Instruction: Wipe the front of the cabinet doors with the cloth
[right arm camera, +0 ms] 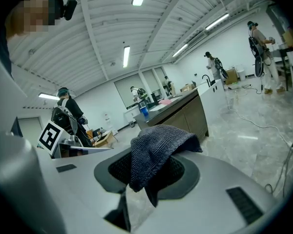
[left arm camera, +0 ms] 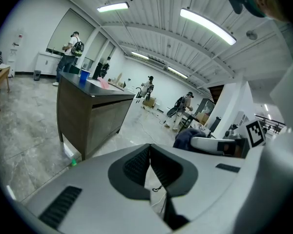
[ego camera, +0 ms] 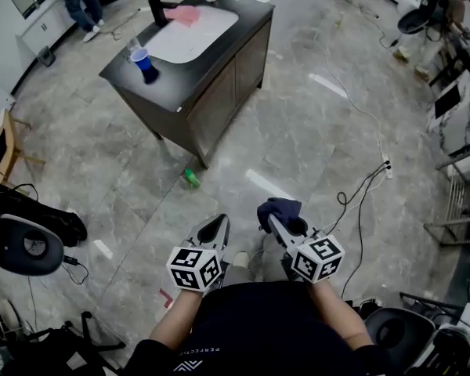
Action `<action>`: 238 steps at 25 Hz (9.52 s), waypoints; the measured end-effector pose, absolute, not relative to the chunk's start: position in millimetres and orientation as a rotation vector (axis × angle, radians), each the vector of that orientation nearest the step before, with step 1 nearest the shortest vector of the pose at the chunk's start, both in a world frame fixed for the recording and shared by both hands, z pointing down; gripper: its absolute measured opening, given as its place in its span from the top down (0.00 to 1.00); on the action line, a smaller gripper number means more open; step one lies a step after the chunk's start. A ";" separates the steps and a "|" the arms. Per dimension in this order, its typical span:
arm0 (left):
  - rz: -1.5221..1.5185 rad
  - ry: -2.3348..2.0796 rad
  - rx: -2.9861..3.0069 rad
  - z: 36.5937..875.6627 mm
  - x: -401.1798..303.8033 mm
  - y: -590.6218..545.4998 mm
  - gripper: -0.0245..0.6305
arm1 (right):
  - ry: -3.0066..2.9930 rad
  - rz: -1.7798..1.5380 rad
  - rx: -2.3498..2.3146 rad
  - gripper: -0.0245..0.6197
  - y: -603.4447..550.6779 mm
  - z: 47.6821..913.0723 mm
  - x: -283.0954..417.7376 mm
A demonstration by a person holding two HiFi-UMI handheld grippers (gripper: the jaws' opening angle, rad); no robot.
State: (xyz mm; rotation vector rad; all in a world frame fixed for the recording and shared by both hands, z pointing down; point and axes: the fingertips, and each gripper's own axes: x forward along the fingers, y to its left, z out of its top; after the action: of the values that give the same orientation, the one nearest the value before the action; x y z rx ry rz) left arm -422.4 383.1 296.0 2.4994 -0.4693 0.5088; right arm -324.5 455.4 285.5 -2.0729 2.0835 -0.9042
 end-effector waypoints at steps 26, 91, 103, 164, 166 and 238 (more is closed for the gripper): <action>0.531 -0.801 2.393 302.5 -262.9 331.5 0.95 | 2.445 -0.975 -1.673 0.77 362.9 301.3 -175.5; 0.359 -1.426 1.943 438.7 -336.9 85.0 0.95 | 3.125 -1.029 -0.924 0.77 53.3 442.9 -296.0; 0.375 -1.413 1.949 450.6 -261.3 44.1 0.95 | 3.126 -1.003 -0.950 0.77 -0.2 457.4 -221.5; 0.389 -1.523 1.870 503.7 -353.6 101.2 0.95 | 3.200 -1.053 -0.917 0.77 61.5 516.7 -295.6; 0.412 -1.516 1.891 506.5 -356.9 100.8 0.95 | 3.206 -1.047 -0.921 0.77 60.2 520.0 -301.1; 0.418 -1.423 1.886 559.6 -271.5 59.4 0.95 | 3.216 -1.064 -1.048 0.77 29.3 577.0 -210.2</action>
State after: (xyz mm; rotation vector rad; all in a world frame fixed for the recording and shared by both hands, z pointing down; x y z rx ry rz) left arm -271.5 59.4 559.6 1.8856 -1.4229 0.4177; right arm -210.2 29.3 577.0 -1.0478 3.2161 -1.0643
